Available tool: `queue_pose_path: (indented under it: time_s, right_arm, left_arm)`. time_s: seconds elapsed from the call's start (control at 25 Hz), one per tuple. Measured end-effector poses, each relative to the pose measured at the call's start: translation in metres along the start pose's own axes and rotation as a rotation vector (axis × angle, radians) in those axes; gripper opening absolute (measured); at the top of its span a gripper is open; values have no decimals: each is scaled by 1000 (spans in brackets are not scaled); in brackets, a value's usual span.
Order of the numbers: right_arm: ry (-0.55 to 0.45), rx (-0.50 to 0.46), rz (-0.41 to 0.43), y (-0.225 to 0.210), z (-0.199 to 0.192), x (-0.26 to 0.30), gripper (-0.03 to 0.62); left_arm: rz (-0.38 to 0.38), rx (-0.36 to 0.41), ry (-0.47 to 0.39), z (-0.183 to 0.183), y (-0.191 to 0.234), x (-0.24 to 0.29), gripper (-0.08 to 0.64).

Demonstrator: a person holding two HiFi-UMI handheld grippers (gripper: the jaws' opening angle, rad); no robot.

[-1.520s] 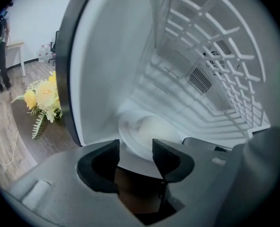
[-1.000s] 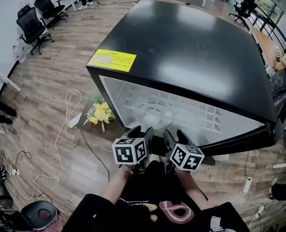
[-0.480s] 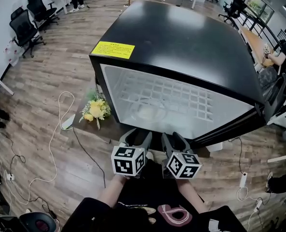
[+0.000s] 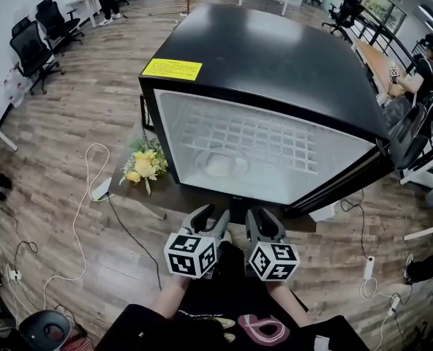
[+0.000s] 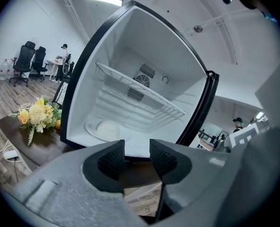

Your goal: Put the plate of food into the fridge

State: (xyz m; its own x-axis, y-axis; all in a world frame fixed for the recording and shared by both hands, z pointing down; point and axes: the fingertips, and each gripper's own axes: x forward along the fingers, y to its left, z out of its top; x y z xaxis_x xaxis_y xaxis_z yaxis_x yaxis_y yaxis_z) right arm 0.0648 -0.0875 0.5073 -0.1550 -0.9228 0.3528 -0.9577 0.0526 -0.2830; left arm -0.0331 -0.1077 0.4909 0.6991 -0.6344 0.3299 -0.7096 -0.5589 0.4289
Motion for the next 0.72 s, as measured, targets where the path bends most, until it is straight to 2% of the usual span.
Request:
queue_pose_path:
  time_s: [0.16, 0.4, 0.56, 0.72]
  right_arm:
    - [-20, -15, -5, 4, -4, -8, 64]
    - [-17, -58, -3, 13, -12, -14, 14]
    - [-3, -146, 27, 27, -17, -18, 9]
    - [14, -147, 36, 31, -23, -17, 8]
  left_arm:
    - [39, 50, 10, -10, 3, -7, 119]
    - [47, 97, 13, -21, 0, -17, 67]
    - [83, 138, 20, -26, 0, -22, 14]
    - [104, 161, 20, -28, 0, -24, 8]
